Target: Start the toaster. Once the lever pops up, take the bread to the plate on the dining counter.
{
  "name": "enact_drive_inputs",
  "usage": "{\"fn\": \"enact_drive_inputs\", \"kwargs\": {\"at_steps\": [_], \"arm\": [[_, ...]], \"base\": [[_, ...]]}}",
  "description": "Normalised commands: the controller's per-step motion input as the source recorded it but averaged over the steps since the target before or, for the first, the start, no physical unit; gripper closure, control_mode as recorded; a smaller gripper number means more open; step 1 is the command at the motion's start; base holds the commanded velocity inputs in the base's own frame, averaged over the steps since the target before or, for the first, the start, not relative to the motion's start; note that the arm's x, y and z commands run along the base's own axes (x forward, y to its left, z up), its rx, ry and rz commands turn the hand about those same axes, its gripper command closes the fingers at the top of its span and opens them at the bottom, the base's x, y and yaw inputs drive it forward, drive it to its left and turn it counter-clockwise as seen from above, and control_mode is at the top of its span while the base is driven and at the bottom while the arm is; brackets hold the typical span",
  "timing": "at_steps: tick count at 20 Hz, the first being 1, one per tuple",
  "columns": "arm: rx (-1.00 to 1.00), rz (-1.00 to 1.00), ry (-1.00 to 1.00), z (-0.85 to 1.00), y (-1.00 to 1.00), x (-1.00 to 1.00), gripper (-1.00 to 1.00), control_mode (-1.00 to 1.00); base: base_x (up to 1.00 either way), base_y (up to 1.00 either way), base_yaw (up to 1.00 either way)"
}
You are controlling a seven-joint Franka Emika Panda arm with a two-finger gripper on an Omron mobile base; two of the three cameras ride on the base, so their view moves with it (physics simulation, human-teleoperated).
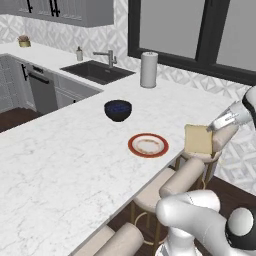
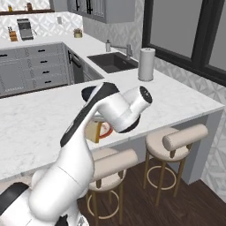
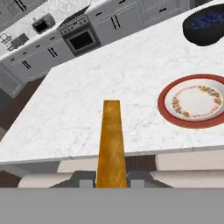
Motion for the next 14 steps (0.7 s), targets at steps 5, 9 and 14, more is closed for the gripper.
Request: {"fn": "enact_drive_inputs", "kwargs": {"at_steps": [5, 9, 14], "arm": [[0.29, 0.0, 0.04, -0.58, 0.25, 0.94, 1.0, -1.0], [0.2, 0.0, 0.3, -0.36, 0.29, 1.0, 1.0, -1.0], [0.11, -0.01, 0.35, -0.26, 0.23, 1.0, 1.0, -1.0]], "base": [[0.0, 0.0, 0.0], [0.0, 0.0, 0.0], [0.0, 0.0, 0.0]]}}
